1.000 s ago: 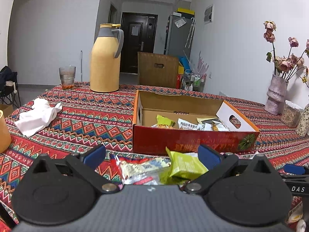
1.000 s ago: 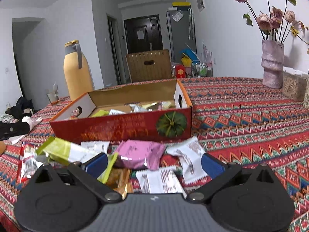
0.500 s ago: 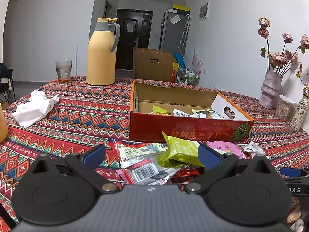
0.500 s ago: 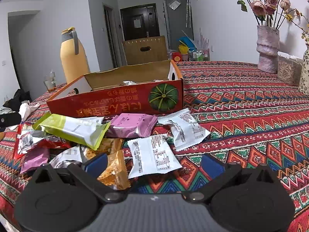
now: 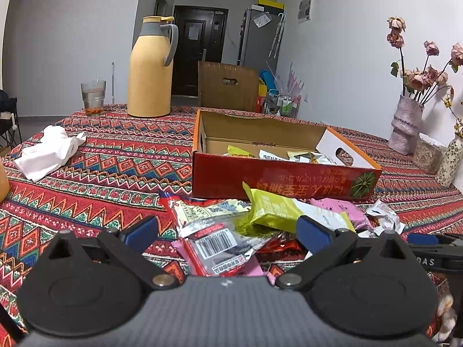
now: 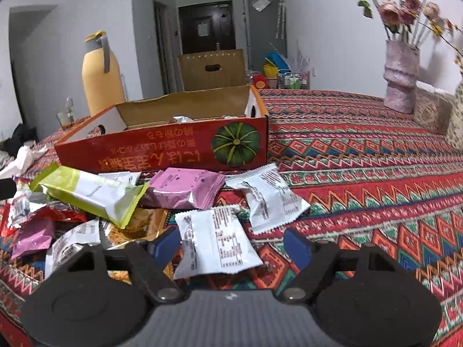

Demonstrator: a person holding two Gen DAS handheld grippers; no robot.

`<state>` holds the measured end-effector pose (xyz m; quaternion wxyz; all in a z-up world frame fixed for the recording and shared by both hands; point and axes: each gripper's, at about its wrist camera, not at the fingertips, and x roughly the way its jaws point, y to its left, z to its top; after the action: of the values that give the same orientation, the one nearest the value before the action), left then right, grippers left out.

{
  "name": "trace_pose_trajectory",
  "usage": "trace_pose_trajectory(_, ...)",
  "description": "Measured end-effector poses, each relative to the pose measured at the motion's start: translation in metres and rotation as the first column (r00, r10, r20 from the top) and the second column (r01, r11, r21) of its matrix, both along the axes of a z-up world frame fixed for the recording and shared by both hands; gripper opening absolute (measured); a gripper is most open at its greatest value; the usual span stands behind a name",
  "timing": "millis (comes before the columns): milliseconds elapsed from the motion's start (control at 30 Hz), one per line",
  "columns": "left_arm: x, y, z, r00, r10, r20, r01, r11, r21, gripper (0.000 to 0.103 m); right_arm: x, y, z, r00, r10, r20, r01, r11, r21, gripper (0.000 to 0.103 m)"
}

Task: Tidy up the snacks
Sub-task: 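Grasp a white snack packet with the right tool, then grasp the yellow-green bar pack with the left tool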

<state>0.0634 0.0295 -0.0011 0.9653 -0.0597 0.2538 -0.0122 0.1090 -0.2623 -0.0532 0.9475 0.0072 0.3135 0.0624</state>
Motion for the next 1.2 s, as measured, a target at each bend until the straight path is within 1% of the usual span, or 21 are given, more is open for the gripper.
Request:
trace_pose_trajectory(67,0.000,-0.001,-0.001,1.000,0.001,-0.005,-0.001,1.000,0.003,0.103,0.006,0.002,-0.001,1.000,0.016,-0.009,-0.016,1.000,-0.002,0.067)
trace_pose_trajectory(133,0.000,-0.001,-0.002,1.000,0.001,-0.009,-0.001,1.000,0.005,0.103,0.012,0.004,-0.002,1.000,0.022,-0.018,-0.022,1.000,0.000,0.065)
trace_pose_trajectory(233,0.001,-0.002,-0.003,1.000,-0.001,-0.012,0.001,1.000,0.007,0.103,0.019,0.005,-0.005,0.999,0.033,-0.034,-0.033,0.999,0.010,0.059)
trace_pose_trajectory(400,0.002,-0.002,-0.005,1.000,-0.003,-0.019,0.003,1.000,0.006,0.103,0.023,0.009,-0.009,0.999,0.039,-0.038,-0.039,0.999,-0.011,0.057)
trace_pose_trajectory(500,0.003,-0.004,-0.006,1.000,-0.006,-0.023,0.007,1.000,0.007,0.103,0.019,0.014,-0.011,0.998,0.052,-0.024,-0.053,0.997,-0.049,0.054)
trace_pose_trajectory(533,0.003,-0.004,-0.006,1.000,-0.008,-0.023,0.008,1.000,0.008,0.103,0.018,0.015,-0.011,0.998,0.059,-0.020,-0.059,0.997,-0.050,0.050)
trace_pose_trajectory(667,0.003,-0.004,-0.006,1.000,-0.009,-0.024,0.009,1.000,0.010,0.103,0.013,0.017,-0.010,0.998,0.062,-0.004,-0.063,0.996,-0.058,0.042)
trace_pose_trajectory(767,0.004,-0.004,-0.006,1.000,-0.006,-0.023,0.007,1.000,0.012,0.103,0.008,0.015,-0.009,0.998,0.056,0.017,-0.055,0.997,-0.050,0.040)
trace_pose_trajectory(900,0.004,-0.007,-0.003,1.000,-0.013,-0.015,0.013,0.999,0.031,0.103,0.000,0.009,-0.005,0.997,0.036,0.067,-0.035,0.999,-0.019,0.040)
trace_pose_trajectory(967,0.006,-0.012,-0.001,0.999,-0.033,-0.011,0.034,0.998,0.058,0.103,-0.001,0.005,-0.004,0.997,0.023,0.080,-0.022,1.000,-0.008,0.040)
trace_pose_trajectory(1033,0.007,-0.021,0.002,0.997,-0.072,-0.007,0.072,0.991,0.111,0.103,-0.001,0.000,-0.002,0.996,0.006,0.088,-0.006,1.000,0.000,0.040)
trace_pose_trajectory(1133,0.013,-0.036,0.006,0.991,-0.134,-0.023,0.136,0.973,0.187,0.103,-0.003,-0.007,-0.001,0.995,-0.014,0.097,0.013,1.000,0.014,0.040)
trace_pose_trajectory(1200,0.020,-0.048,0.008,0.983,-0.178,-0.040,0.183,0.953,0.243,0.103,-0.005,-0.012,0.001,0.994,-0.026,0.105,0.023,0.999,0.025,0.040)
